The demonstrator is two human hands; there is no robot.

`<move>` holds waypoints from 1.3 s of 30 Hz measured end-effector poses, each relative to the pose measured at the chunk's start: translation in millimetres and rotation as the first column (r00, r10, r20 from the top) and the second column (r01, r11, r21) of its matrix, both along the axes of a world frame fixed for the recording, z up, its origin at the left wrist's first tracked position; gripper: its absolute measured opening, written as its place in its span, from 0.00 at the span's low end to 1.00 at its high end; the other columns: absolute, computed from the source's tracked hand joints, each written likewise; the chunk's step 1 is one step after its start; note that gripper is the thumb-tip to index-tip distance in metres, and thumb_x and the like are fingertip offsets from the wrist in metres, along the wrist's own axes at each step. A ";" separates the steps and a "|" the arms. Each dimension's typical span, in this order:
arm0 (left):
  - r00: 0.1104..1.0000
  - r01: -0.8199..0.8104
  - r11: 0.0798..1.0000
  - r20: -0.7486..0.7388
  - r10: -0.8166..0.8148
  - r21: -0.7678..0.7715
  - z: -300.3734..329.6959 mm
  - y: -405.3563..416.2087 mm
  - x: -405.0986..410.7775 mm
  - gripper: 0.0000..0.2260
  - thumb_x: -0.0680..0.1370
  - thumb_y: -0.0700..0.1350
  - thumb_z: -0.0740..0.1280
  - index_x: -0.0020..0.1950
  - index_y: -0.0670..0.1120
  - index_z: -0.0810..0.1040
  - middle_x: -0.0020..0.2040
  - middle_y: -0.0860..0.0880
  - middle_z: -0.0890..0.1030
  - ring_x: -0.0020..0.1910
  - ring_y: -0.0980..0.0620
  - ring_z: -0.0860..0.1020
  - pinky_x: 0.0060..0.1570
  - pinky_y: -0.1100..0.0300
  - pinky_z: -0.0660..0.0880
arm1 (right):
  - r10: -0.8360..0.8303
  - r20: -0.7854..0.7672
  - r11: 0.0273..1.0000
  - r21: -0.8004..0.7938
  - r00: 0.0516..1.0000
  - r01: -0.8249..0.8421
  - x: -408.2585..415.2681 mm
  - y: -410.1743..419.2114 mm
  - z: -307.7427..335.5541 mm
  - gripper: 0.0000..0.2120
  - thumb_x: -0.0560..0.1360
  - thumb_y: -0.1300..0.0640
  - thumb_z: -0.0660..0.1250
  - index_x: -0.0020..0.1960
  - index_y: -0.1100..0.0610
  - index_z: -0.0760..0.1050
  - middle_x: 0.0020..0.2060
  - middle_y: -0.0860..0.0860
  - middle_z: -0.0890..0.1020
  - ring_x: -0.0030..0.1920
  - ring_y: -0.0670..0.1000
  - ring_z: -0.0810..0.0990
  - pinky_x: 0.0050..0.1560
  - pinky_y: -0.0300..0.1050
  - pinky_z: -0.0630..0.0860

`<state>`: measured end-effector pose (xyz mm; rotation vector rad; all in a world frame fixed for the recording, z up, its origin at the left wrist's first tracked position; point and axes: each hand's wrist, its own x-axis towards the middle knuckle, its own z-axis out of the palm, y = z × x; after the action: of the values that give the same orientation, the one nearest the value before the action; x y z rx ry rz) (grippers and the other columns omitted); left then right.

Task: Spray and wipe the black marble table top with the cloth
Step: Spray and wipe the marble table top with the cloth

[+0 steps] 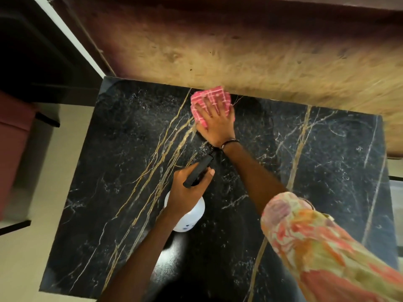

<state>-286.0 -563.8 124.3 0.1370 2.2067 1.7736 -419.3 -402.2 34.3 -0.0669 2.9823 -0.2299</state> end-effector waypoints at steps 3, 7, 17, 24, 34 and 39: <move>1.000 -0.022 1.000 0.002 0.022 0.008 -0.4 -0.1 -0.3 0.10 0.75 0.43 0.69 0.41 0.36 0.81 0.26 0.50 0.76 0.23 0.60 0.72 0.28 0.69 0.69 | 0.231 -0.052 0.973 0.021 0.972 -0.230 35.5 19.8 -4.6 0.31 0.75 0.35 0.49 0.75 0.45 0.59 0.75 0.51 0.61 0.76 0.59 0.54 0.69 0.71 0.52; 1.000 0.014 0.998 -0.018 -0.013 0.062 2.7 1.0 1.5 0.14 0.74 0.48 0.68 0.40 0.36 0.80 0.28 0.46 0.77 0.26 0.52 0.74 0.28 0.55 0.73 | 0.081 -0.092 0.996 0.051 0.992 -0.077 57.6 85.9 -3.9 0.32 0.75 0.33 0.45 0.75 0.45 0.56 0.76 0.51 0.59 0.76 0.59 0.53 0.68 0.71 0.55; 1.000 0.018 0.999 -0.005 -0.018 0.047 3.4 0.4 1.7 0.17 0.72 0.51 0.68 0.42 0.35 0.80 0.28 0.48 0.78 0.24 0.55 0.73 0.28 0.56 0.72 | -0.011 -0.018 1.000 0.019 1.000 0.012 -19.8 -3.3 3.9 0.29 0.77 0.36 0.50 0.76 0.44 0.53 0.77 0.52 0.52 0.76 0.60 0.48 0.69 0.73 0.42; 1.000 -0.006 1.000 0.018 0.006 0.005 2.1 4.3 3.2 0.14 0.73 0.49 0.70 0.41 0.37 0.81 0.24 0.53 0.75 0.22 0.61 0.71 0.25 0.65 0.69 | 0.224 -0.128 0.974 0.045 0.966 -0.220 77.8 51.0 -12.0 0.29 0.76 0.38 0.53 0.74 0.44 0.60 0.75 0.50 0.60 0.76 0.58 0.53 0.71 0.68 0.51; 0.991 -0.112 0.993 0.067 0.114 -0.035 9.6 24.0 12.7 0.11 0.75 0.47 0.67 0.42 0.38 0.81 0.25 0.50 0.77 0.19 0.59 0.70 0.24 0.70 0.67 | -0.364 0.014 0.931 -0.004 0.931 0.364 35.7 139.8 3.6 0.32 0.75 0.34 0.48 0.76 0.42 0.47 0.78 0.50 0.48 0.76 0.61 0.44 0.69 0.70 0.41; 0.993 -0.096 0.995 0.073 0.095 0.016 7.8 68.4 22.0 0.13 0.76 0.47 0.67 0.41 0.37 0.80 0.20 0.52 0.73 0.16 0.56 0.65 0.21 0.64 0.65 | 0.034 -0.080 0.998 -0.042 0.996 -0.037 63.6 132.1 -1.0 0.29 0.75 0.39 0.52 0.74 0.44 0.60 0.76 0.51 0.59 0.76 0.61 0.52 0.69 0.72 0.49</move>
<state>-264.0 -495.4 132.1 -0.0284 2.1798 1.8199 -355.7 -270.1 33.3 -0.1367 3.0523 -0.2945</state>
